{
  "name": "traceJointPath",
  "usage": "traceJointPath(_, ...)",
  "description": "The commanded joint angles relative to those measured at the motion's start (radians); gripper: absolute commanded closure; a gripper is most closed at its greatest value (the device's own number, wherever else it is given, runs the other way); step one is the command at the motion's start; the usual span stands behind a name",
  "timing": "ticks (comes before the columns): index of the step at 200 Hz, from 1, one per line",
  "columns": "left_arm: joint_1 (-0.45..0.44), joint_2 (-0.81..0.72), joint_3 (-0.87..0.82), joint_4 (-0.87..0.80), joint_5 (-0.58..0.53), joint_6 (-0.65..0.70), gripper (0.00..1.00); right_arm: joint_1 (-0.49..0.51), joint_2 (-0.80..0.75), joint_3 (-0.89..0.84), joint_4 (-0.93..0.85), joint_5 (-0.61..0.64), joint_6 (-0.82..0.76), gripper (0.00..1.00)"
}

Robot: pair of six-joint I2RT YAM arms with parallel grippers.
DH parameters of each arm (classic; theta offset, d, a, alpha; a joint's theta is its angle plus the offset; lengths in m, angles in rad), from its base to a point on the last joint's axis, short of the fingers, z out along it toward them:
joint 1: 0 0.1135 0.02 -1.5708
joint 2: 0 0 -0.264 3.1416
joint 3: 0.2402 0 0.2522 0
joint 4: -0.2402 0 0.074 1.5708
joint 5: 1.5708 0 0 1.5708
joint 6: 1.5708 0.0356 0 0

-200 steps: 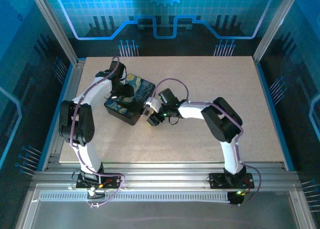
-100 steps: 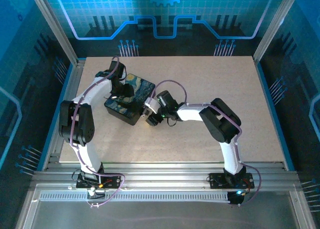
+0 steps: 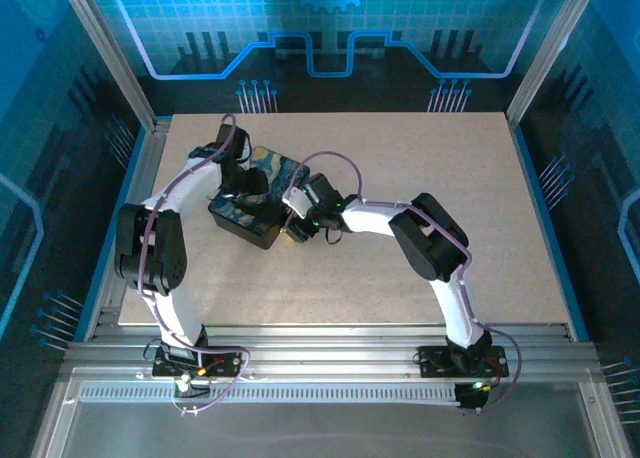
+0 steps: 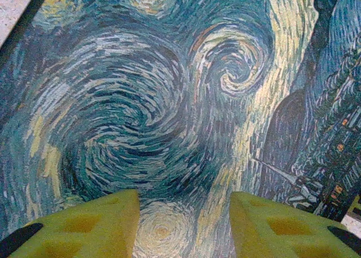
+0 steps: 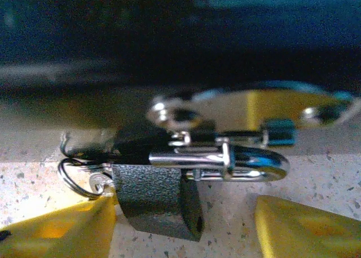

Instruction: Unlock the padlock with the key

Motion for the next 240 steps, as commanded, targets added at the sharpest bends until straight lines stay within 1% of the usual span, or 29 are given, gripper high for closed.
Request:
traceJointPath(1, 0.003, -0.016, -0.031, -0.017, 0.056, -0.028, 0.54, 0.014, 0.036, 0.019, -0.026, 0.001, 0.006, 0.43)
traceJointPath(25, 0.002, -0.016, -0.039, -0.016, 0.054, -0.027, 0.54, 0.012, 0.017, -0.015, 0.019, 0.004, 0.014, 0.53)
traceJointPath(40, 0.003, -0.019, -0.047, -0.014, 0.055, -0.029, 0.54, 0.010, -0.004, -0.055, 0.076, -0.003, 0.033, 0.57)
traceJointPath(59, 0.002, -0.022, -0.055, -0.013, 0.051, -0.029, 0.54, -0.001, -0.029, -0.092, 0.143, -0.009, 0.081, 0.64)
traceJointPath(72, 0.003, -0.023, -0.057, -0.016, 0.049, -0.028, 0.54, -0.016, -0.049, -0.114, 0.187, -0.035, 0.122, 0.66)
traceJointPath(96, 0.004, -0.028, -0.058, -0.021, 0.041, -0.024, 0.54, -0.054, -0.081, -0.148, 0.251, -0.120, 0.181, 0.67)
traceJointPath(120, 0.007, -0.032, -0.059, -0.020, 0.044, -0.025, 0.54, -0.067, -0.099, -0.146, 0.256, -0.184, 0.181, 0.68)
traceJointPath(159, 0.010, -0.043, -0.073, -0.008, 0.046, -0.032, 0.54, -0.073, -0.084, -0.063, 0.124, -0.234, 0.139, 0.68)
traceJointPath(176, 0.011, -0.045, -0.082, -0.003, 0.055, -0.032, 0.54, -0.072, -0.080, -0.034, 0.074, -0.212, 0.125, 0.69)
traceJointPath(199, 0.012, -0.037, -0.088, -0.002, 0.057, -0.031, 0.55, -0.083, -0.092, -0.028, 0.089, -0.198, 0.150, 0.69)
traceJointPath(230, 0.013, -0.039, -0.087, -0.003, 0.056, -0.031, 0.55, -0.089, -0.069, 0.029, 0.036, -0.198, 0.141, 0.69)
traceJointPath(240, 0.014, -0.042, -0.084, -0.005, 0.054, -0.032, 0.55, -0.092, -0.066, 0.040, 0.024, -0.180, 0.141, 0.69)
